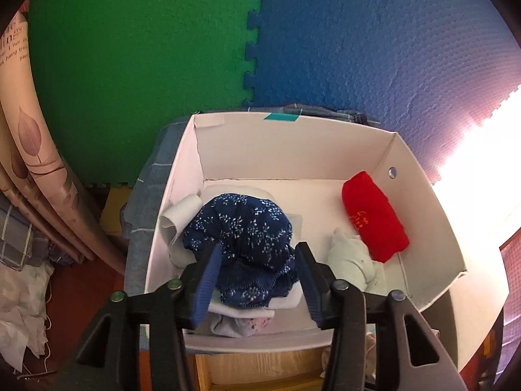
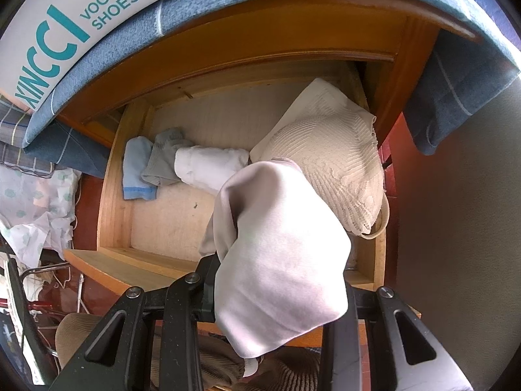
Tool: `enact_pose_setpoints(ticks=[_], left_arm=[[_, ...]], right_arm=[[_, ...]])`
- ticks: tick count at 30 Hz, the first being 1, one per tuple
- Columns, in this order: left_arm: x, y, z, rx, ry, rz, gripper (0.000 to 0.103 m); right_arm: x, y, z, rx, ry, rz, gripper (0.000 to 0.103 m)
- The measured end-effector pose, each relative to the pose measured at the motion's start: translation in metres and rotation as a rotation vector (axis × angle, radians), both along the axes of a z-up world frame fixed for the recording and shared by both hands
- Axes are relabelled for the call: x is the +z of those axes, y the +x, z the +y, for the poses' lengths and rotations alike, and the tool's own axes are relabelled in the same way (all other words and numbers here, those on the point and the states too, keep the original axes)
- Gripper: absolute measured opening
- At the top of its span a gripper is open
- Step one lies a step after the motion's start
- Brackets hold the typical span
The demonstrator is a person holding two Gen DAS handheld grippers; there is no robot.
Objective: Take underwear out of drawer
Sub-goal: 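Carry the navy patterned underwear into the white box and open the left gripper, then carry the beige fabric into the white box with the right gripper while the left gripper returns to the drawer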
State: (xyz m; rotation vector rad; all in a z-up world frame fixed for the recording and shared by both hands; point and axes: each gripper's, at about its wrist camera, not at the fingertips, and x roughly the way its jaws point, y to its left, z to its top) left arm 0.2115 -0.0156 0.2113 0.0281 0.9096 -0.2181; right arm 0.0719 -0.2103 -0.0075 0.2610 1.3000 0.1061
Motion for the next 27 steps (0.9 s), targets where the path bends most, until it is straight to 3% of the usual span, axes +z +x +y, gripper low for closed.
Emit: enact_pose_setpoints(ticks=[8, 13, 19, 27], left_arm=[[0.022, -0.041, 0.007, 0.006, 0.017, -0.094, 0.052], [0.013, -0.081, 0.020, 0.059, 0.035, -0.148, 0.057], [-0.030, -0.125, 0.045, 0.152, 0.032, -0.145, 0.058], [-0.117, -0.156, 0.045, 0.217, 0.072, -0.035, 0.058]], right_arm=[[0.009, -0.004, 0.002, 0.000, -0.027, -0.047, 0.031], [0.021, -0.009, 0.000, 0.000, -0.027, -0.109, 0.031], [0.039, -0.014, -0.006, -0.001, -0.001, -0.168, 0.031], [0.083, -0.032, -0.010, 0.062, 0.000, -0.216, 0.031]])
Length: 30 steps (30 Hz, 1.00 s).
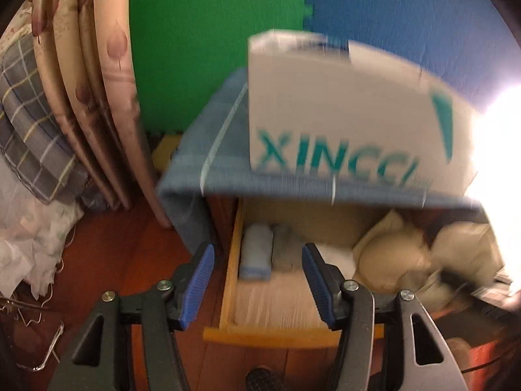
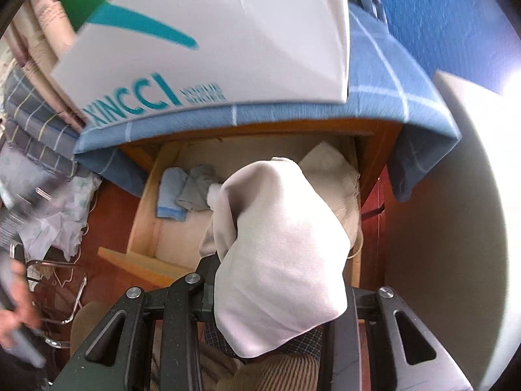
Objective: Take underwear out of drawer
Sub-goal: 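Carry the beige fabric into the white box with the right gripper while the left gripper returns to the drawer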
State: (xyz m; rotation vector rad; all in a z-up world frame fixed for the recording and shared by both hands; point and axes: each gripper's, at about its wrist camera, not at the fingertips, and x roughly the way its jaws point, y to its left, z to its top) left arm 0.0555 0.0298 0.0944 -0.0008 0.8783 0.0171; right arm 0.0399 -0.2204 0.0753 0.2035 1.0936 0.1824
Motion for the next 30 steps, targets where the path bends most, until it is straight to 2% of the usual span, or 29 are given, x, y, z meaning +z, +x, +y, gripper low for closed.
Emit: enact_pose_setpoints(ticks=[4, 8, 10, 16, 21, 25, 30], left_arm=[[-0.031, -0.011, -0.005, 0.011, -0.026, 0.026, 0.058], [-0.048, -0.021, -0.013, -0.003, 0.019, 0.009, 0.058], [-0.051, -0.021, -0.016, -0.006, 0.034, 0.020, 0.058], [-0.053, -0.021, -0.011, 0.022, 0.013, 0.004, 0.058], [-0.056, -0.020, 0.002, 0.072, -0.034, 0.017, 0.058], [-0.060, -0.019, 0.015, 0.114, -0.098, 0.031, 0.058], [-0.064, -0.018, 0.025, 0.142, -0.153, 0.037, 0.058]], right_arm=[[0.034, -0.010, -0.008, 0.008, 0.013, -0.041, 0.031], [0.077, -0.015, -0.016, 0.010, 0.032, -0.097, 0.031], [0.095, -0.014, -0.016, 0.016, 0.040, -0.121, 0.031], [0.168, -0.003, -0.018, 0.028, 0.058, -0.230, 0.031], [0.221, 0.031, -0.009, 0.032, 0.029, -0.328, 0.031], [0.242, 0.059, 0.000, 0.024, 0.007, -0.365, 0.031], [0.252, 0.098, 0.012, 0.012, -0.049, -0.385, 0.031]])
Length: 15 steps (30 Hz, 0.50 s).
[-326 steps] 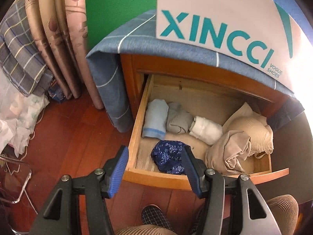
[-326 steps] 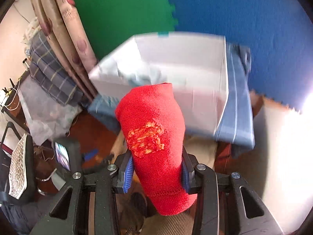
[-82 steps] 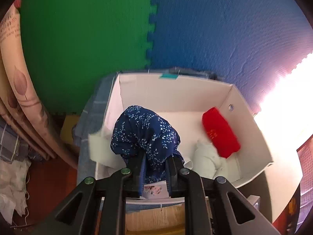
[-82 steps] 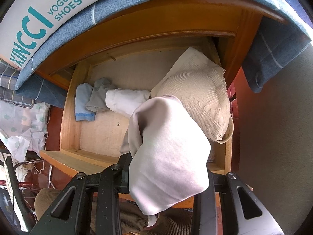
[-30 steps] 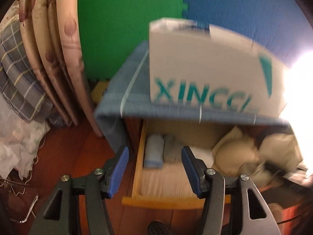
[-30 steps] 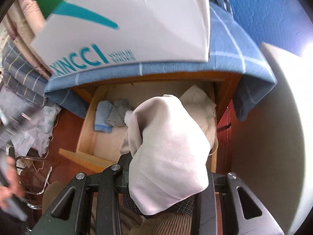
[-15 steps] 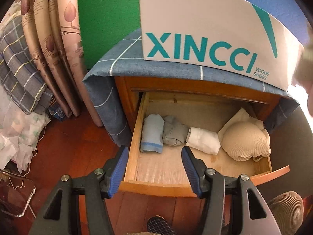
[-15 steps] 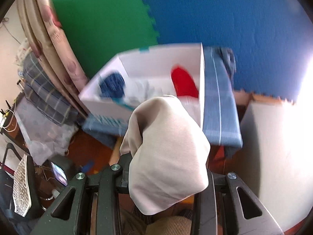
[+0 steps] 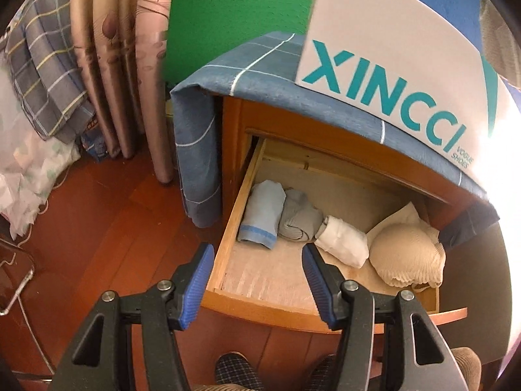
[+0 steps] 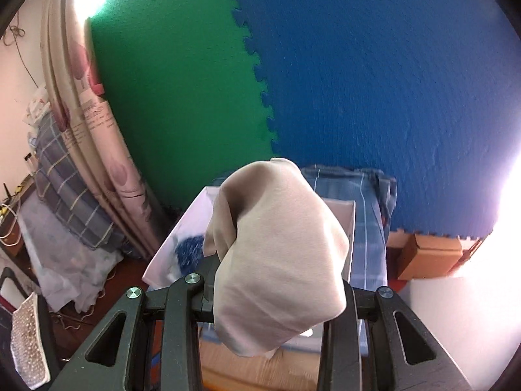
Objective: Take underwear out of drawer
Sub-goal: 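Carry the beige fabric into the white box with the right gripper while the left gripper returns to the drawer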
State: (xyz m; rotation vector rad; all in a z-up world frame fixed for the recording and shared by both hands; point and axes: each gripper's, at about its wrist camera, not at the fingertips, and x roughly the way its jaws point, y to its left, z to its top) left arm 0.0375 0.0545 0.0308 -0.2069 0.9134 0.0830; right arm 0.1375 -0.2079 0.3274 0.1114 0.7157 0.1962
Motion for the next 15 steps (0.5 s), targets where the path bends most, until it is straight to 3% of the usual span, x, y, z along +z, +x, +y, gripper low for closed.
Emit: enact_pose_setpoints(ticks=[5, 11, 15], left_arm=[[0.000, -0.001, -0.002, -0.008, 0.003, -0.008, 0.058], [-0.002, 0.002, -0.001, -0.014, -0.018, -0.010, 0.058], [-0.003, 0.002, 0.001, -0.011, -0.045, -0.014, 0.058]], right_arm=[[-0.023, 0.042, 0.010, -0.029, -0.080, 0.055, 0.031], [-0.096, 0.083, 0.016, -0.044, -0.117, 0.259, 0.031], [-0.126, 0.092, 0.019, -0.036, -0.104, 0.338, 0.031]])
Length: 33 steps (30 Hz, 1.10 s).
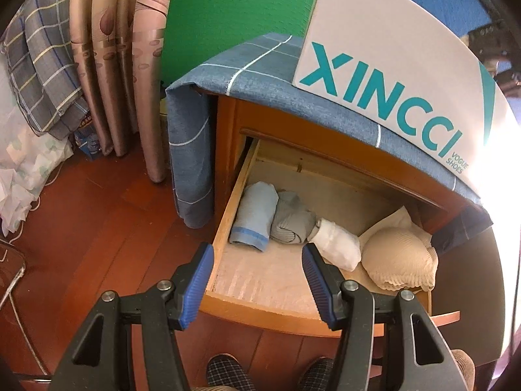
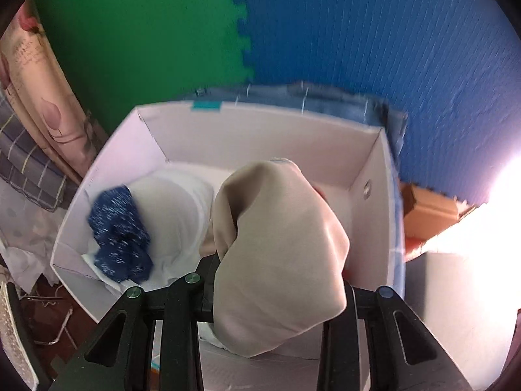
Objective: Take underwear out of drawer
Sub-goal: 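Carry the beige fabric into the white box with the right gripper while the left gripper returns to the drawer, then move the right gripper back down into the open drawer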
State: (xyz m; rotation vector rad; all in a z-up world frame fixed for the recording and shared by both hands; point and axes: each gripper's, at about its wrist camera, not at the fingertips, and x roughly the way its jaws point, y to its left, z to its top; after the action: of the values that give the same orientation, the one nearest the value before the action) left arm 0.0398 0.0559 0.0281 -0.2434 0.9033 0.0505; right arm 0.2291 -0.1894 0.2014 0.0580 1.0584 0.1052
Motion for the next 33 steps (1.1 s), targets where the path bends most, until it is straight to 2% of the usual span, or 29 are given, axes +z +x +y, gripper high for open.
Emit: enact_pose_setpoints(ticks=[2, 8, 10, 13, 20, 23, 28, 33], left_arm=[[0.000, 0.000, 0.001, 0.003, -0.008, -0.003, 0.058], [0.000, -0.001, 0.003, 0.004, -0.018, -0.008, 0.058], [0.000, -0.001, 0.003, 0.004, -0.025, -0.009, 0.058], [0.000, 0.000, 0.004, 0.006, -0.028, -0.009, 0.058], [0.000, 0.000, 0.004, 0.005, -0.027, -0.009, 0.058], [0.000, 0.000, 0.004, 0.007, -0.023, -0.008, 0.058], [0.001, -0.001, 0.006, 0.014, -0.028, -0.011, 0.058], [0.001, -0.002, 0.007, 0.018, -0.034, -0.012, 0.058]], right_arm=[[-0.008, 0.002, 0.003, 0.002, 0.008, 0.028, 0.032], [-0.024, 0.011, 0.003, -0.007, 0.022, 0.074, 0.043], [-0.024, 0.009, 0.001, -0.014, 0.021, 0.069, 0.052], [-0.017, 0.006, -0.002, -0.021, 0.023, 0.054, 0.064], [0.011, -0.011, -0.005, 0.007, -0.001, 0.006, 0.075], [0.024, -0.027, -0.008, 0.027, 0.006, -0.019, 0.075], [0.043, -0.081, -0.011, 0.089, 0.054, -0.065, 0.077], [0.032, -0.139, -0.011, 0.203, 0.043, -0.063, 0.079]])
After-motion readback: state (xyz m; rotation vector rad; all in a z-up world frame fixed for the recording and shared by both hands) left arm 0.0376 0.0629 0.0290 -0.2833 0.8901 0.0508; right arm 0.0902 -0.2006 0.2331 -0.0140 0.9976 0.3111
